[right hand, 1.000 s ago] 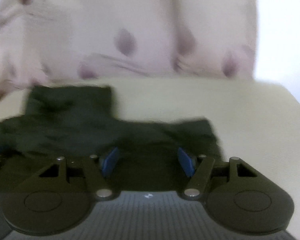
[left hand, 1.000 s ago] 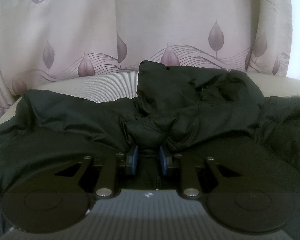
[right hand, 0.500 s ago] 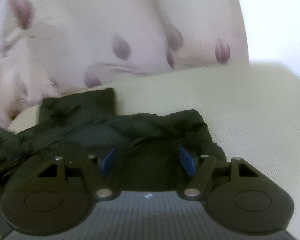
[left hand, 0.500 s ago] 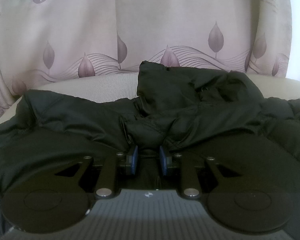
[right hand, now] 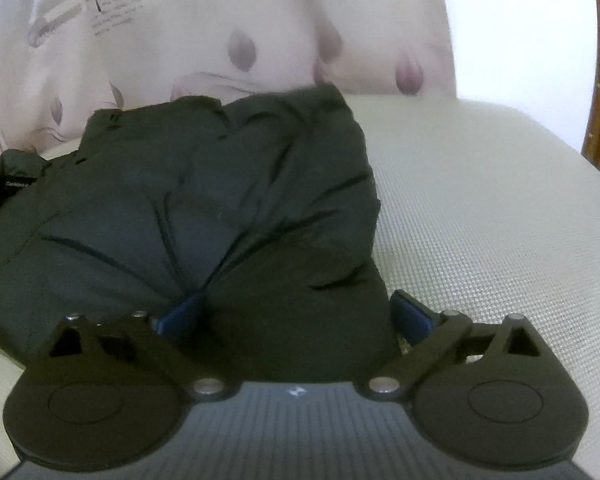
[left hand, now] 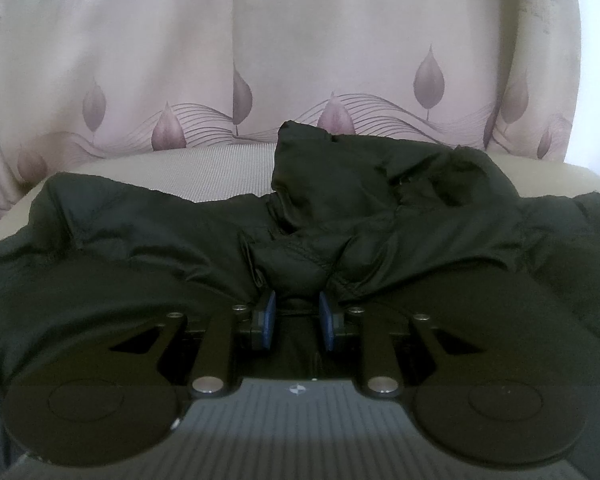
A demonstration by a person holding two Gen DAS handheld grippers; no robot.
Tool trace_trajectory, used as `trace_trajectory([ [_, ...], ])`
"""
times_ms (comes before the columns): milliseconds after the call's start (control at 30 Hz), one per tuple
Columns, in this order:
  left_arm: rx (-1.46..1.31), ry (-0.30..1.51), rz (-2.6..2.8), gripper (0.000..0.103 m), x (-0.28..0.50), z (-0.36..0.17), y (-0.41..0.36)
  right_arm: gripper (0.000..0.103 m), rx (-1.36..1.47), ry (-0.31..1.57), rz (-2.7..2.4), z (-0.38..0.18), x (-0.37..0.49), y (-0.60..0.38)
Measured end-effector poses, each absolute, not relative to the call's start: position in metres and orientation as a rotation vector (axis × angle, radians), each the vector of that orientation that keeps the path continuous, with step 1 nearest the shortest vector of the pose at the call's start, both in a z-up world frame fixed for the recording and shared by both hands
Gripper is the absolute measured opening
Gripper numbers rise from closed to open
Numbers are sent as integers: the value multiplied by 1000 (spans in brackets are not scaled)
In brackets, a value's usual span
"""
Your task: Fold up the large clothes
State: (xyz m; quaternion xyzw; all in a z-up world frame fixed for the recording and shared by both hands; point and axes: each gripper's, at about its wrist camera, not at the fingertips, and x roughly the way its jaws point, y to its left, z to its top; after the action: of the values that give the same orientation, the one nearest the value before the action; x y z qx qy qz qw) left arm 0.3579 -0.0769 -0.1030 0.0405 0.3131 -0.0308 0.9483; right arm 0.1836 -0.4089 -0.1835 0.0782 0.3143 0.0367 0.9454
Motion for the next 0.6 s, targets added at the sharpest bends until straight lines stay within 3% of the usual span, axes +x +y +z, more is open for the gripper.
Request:
trace_trajectory([
  [267,90,631,-66,28,356,-103,-77,99,152,430,87,-103,183,-413],
  [300,89,631,-67,28,356,-103,-77,91,165,424,118,-95,199,-412],
  [333,88,631,-67,28,356,-103,-77,74,158,424,134,-87,215,-405],
  [400,86,630,-68,28,356,-103,-76,53,128,444,150,-77,249,-394],
  [600,67,631,-75,28,357,-103,-74,52,103,689,99,-126,342,-383],
])
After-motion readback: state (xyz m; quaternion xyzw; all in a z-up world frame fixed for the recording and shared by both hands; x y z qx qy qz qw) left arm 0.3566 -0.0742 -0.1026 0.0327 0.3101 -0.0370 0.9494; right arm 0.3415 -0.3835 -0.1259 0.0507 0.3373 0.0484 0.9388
